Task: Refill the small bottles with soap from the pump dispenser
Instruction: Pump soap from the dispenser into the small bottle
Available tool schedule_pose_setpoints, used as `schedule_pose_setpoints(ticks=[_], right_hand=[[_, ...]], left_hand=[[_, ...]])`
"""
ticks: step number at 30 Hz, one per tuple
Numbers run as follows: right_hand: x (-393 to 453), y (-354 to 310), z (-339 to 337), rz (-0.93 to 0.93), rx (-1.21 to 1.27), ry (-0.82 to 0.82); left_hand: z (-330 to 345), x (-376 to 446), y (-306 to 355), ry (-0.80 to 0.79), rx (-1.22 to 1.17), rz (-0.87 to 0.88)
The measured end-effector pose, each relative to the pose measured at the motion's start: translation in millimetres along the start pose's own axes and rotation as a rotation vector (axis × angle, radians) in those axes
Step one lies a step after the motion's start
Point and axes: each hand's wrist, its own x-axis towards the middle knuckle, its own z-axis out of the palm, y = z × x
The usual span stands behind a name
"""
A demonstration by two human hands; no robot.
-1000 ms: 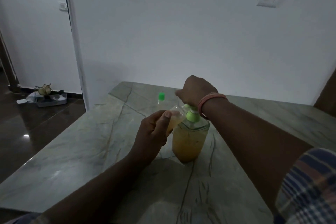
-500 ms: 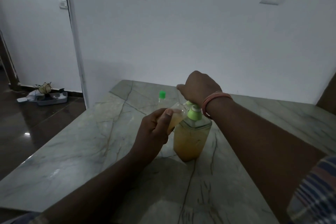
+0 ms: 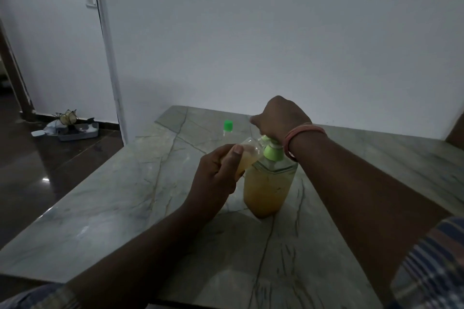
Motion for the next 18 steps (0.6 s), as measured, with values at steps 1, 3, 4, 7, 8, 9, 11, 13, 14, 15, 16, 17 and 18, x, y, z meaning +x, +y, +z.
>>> schedule_pose_setpoints(ticks=[1,3,4,7,8,9,11,13,14,15,16,17,18], right_hand=[[0.1,-0.1,-0.2,-0.007,-0.019,-0.002],[-0.6,-2.7,-2.9,-0.019,-0.063,-0.008],[-0.3,-5.2,-4.4,-0.03,-0.082,-0.011],[0.4,-5.1,-5.2,-0.057,-0.099,0.035],[0.9,-3.3,-4.0,-0.049,-0.072,0.052],[0.5,-1.7,-2.4,-0.032,-0.039,0.055],[-2.2,-0.5,-1.7,-0.009,-0.019,0.027],[-3.1,-2.1,-2.3,-0.013,-0.049,-0.008],[-3.1,-4.0,-3.3,-0.013,-0.065,-0.024],[-2.8,-6.2,-4.9,-0.017,-0.083,-0.033],[-2.2,-7.8,-6.3,-0.024,-0.099,-0.032],[-1.6,-8.3,-7.3,-0.03,-0.107,-0.021],[-1.2,-8.3,-7.3,-0.033,-0.102,-0.002]], left_hand=[[0.1,0.1,0.8,-0.005,0.003,0.0],[0.9,-0.7,2.5,-0.012,-0.002,0.001],[0.8,-0.7,3.5,-0.01,-0.004,0.003],[0.8,0.1,4.1,-0.01,-0.005,0.005],[0.2,0.7,3.0,-0.009,0.001,0.008],[0.2,0.9,1.9,-0.005,0.008,0.01],[0.7,0.2,1.1,0.0,0.012,0.011],[1.7,0.2,2.6,-0.002,0.013,0.01],[1.6,-0.2,3.3,-0.005,0.011,0.011],[1.8,-0.7,4.1,-0.009,0.005,0.013],[1.7,-0.8,4.7,-0.013,0.0,0.016],[1.7,-0.8,5.1,-0.014,-0.001,0.015],[1.1,-0.6,5.3,-0.011,0.002,0.013]])
